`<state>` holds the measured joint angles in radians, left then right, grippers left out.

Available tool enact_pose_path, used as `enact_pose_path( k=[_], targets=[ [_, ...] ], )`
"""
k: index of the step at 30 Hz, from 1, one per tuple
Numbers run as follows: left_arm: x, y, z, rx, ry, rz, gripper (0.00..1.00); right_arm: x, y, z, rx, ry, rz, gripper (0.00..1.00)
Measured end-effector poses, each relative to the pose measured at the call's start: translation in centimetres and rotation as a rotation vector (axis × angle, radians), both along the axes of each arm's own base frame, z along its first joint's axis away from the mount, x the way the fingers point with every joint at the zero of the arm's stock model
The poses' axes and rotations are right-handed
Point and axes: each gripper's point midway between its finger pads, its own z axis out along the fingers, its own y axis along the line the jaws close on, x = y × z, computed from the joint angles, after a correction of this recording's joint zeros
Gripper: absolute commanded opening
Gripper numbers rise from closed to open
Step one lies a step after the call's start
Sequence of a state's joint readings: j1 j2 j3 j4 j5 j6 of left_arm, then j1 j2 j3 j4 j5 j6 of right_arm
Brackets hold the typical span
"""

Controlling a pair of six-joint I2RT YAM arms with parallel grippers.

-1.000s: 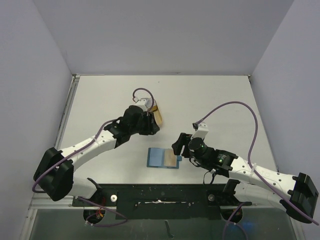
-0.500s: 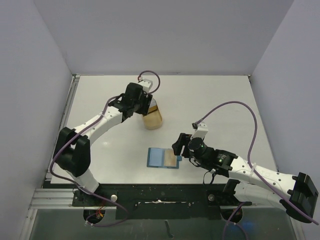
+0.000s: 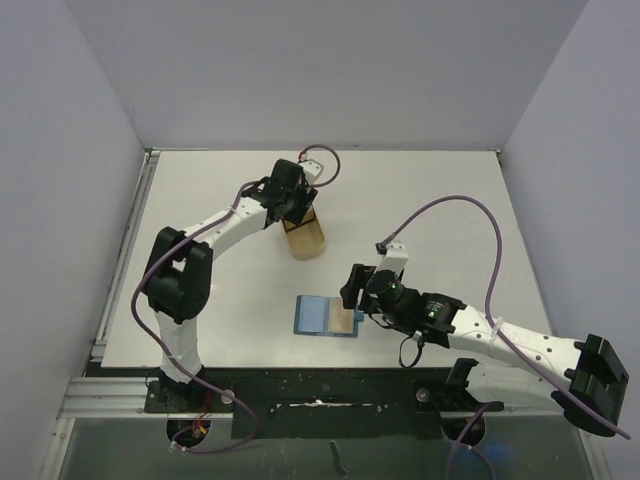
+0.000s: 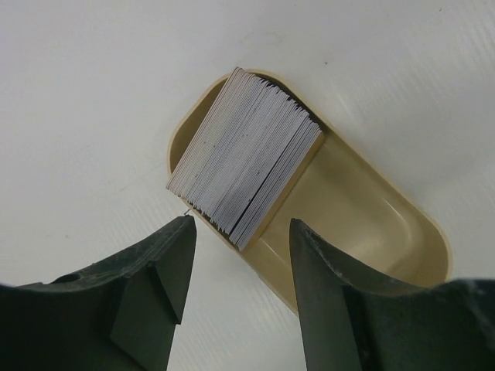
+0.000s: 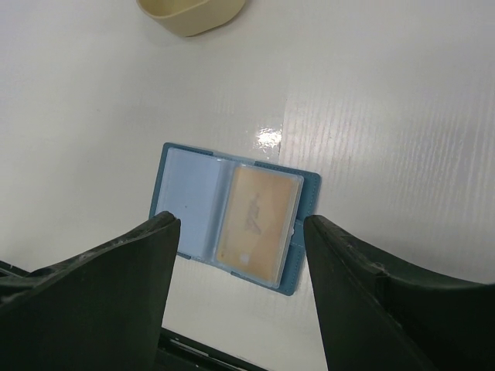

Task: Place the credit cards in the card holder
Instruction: Pick up the credit card from the storage box.

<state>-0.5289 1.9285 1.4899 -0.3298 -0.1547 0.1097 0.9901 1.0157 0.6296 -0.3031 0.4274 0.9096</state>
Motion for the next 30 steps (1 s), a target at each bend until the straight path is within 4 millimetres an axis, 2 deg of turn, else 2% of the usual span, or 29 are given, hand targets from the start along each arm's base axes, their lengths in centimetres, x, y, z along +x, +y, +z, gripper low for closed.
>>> enact_pose_path(
  k=[8, 16, 23, 30],
  targets=[
    [0.6, 0.4, -2.5, 0.095, 0.026, -0.016, 0.51, 0.4, 0.5, 0.9, 0.005, -0.011, -0.001, 0.67],
    [0.4, 0.3, -3.8, 0.192, 0.014, -0.021, 0.51, 0.3, 0.6, 0.8, 0.001, -0.009, 0.004, 0.69],
    [0.7, 0.9, -3.4, 0.258, -0.027, 0.008, 0.49, 0.3, 0.6, 0.8, -0.002, -0.010, 0.006, 0.69],
    [0.9, 1.2, -2.9, 0.301, -0.055, 0.021, 0.42, 0.3, 0.6, 0.8, -0.002, -0.010, 0.005, 0.69]
  ],
)
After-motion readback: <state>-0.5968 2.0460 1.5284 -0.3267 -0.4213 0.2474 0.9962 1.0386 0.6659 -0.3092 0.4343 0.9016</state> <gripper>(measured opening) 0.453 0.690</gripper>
